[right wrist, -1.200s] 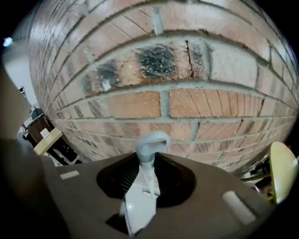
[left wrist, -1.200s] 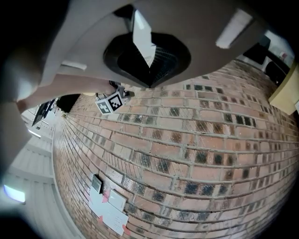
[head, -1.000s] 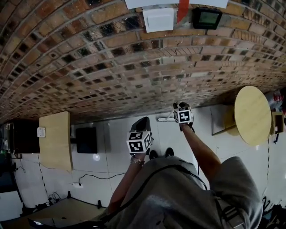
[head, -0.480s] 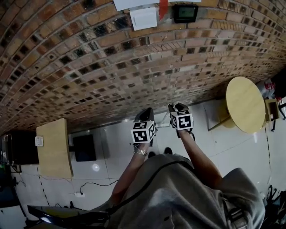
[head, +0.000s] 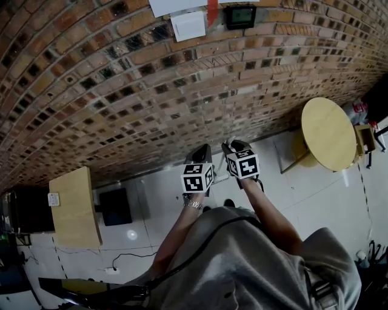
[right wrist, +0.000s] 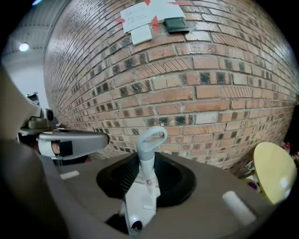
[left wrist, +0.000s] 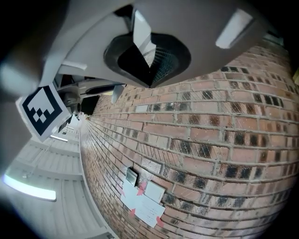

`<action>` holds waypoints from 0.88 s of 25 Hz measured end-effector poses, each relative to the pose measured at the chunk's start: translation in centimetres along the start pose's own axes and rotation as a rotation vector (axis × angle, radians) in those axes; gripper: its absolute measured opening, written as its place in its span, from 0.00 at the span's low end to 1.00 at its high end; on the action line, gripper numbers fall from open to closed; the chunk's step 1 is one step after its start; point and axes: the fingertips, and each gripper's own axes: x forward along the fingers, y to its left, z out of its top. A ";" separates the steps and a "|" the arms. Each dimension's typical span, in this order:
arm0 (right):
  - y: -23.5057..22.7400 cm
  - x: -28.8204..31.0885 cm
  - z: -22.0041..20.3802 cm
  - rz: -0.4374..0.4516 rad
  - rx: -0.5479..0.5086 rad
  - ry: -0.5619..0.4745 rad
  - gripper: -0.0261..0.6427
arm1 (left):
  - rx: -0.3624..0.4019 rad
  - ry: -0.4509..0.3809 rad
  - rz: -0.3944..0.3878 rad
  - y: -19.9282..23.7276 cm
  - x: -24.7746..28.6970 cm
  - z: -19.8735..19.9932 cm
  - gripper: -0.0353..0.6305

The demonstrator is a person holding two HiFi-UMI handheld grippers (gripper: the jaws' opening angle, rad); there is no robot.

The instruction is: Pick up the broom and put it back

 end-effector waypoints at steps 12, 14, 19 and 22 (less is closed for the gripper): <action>0.3 -0.1 -0.4 -0.009 -0.021 0.015 0.18 | -0.026 0.009 0.006 0.5 -0.9 -0.3 0.01; 0.1 0.2 -0.3 -0.012 -0.020 0.016 0.18 | -0.029 0.008 0.009 0.7 -1.0 -0.3 0.01; -1.2 1.9 -0.6 -0.019 -0.013 0.038 0.18 | -0.036 0.001 0.025 1.1 -1.6 -0.3 0.01; -2.6 3.9 -0.7 -0.020 -0.012 0.058 0.18 | -0.038 0.005 0.042 1.5 -1.9 -0.4 0.01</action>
